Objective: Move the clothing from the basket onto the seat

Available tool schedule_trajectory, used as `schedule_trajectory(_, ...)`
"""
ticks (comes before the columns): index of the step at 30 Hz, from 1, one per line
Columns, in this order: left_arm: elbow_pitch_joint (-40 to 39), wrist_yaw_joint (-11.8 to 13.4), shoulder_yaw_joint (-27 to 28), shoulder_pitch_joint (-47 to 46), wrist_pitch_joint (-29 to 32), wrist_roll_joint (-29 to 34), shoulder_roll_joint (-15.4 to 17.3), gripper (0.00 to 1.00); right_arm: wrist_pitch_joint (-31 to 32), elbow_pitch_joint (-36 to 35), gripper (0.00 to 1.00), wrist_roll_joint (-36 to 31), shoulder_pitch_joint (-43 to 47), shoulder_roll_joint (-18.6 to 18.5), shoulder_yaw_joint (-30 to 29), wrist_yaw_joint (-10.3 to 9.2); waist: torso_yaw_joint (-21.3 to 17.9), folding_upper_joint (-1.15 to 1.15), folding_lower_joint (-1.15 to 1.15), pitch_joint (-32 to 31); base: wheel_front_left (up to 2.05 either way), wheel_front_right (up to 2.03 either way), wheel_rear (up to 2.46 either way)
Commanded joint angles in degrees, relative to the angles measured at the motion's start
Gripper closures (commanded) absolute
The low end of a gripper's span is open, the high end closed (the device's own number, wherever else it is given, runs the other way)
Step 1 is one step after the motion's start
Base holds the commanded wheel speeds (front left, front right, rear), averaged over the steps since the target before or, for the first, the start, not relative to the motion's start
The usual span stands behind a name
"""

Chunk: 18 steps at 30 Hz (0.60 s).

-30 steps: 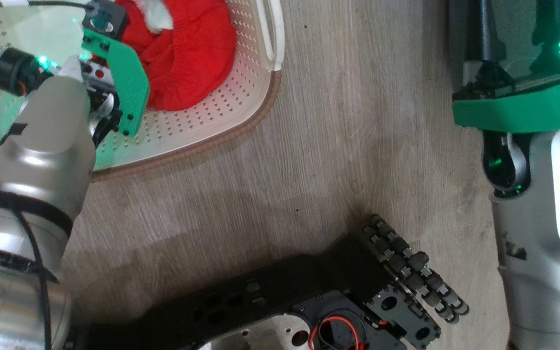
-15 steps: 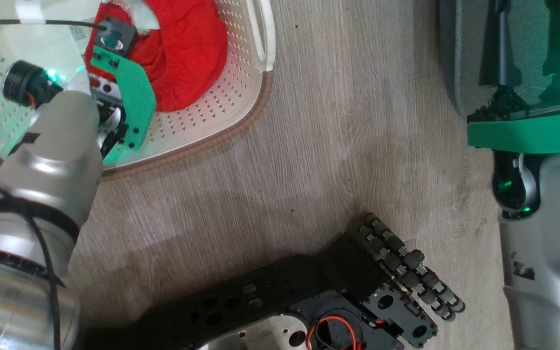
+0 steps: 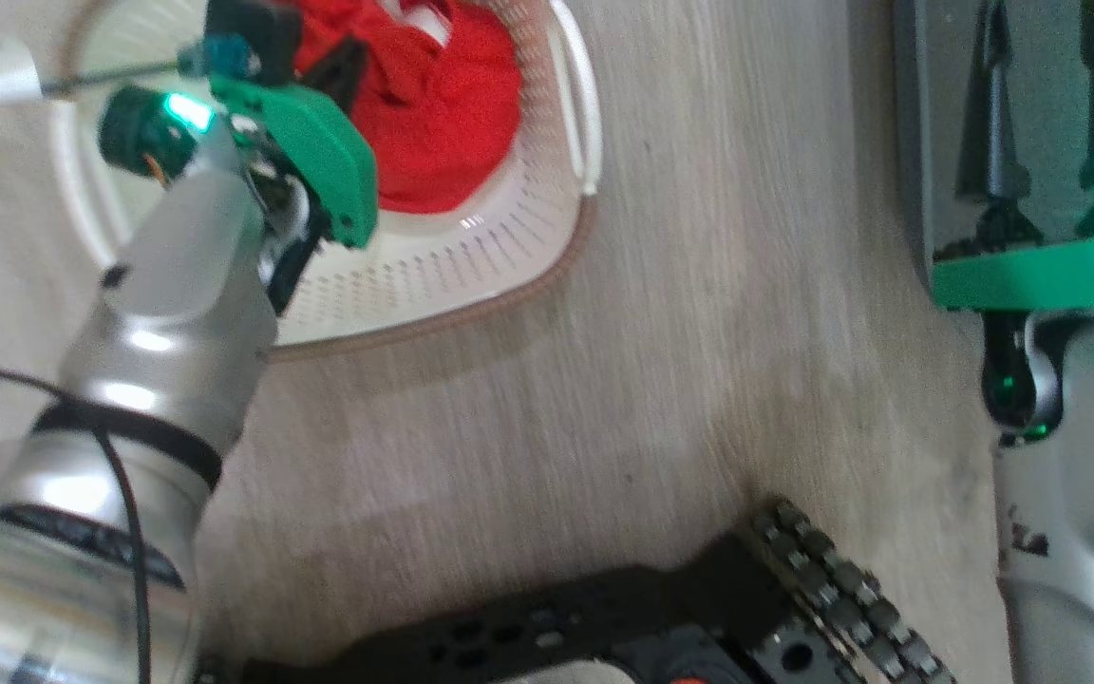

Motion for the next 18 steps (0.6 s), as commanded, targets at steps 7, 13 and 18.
schedule_trajectory(7,-7.56,-0.05,0.99,9.27,-4.05,-5.33,1.20,1.00,-0.37,0.89,0.00,-4.53,6.76,0.12,-1.86,-0.02,10.05,0.00,0.00,-18.62,0.00,0.00,0.00)
schedule_trajectory(13,-13.14,0.47,3.21,15.52,-4.92,-6.72,3.37,1.00,-0.37,2.34,0.00,-5.98,9.78,0.12,-2.36,-0.02,12.22,0.00,0.00,-26.50,0.00,0.00,0.00)
schedule_trajectory(18,-22.10,3.70,6.79,23.55,-5.04,-5.95,6.35,1.00,-0.37,3.52,0.00,-7.45,12.91,0.12,-2.53,-0.02,13.42,0.00,0.00,-32.76,0.00,0.00,0.00)
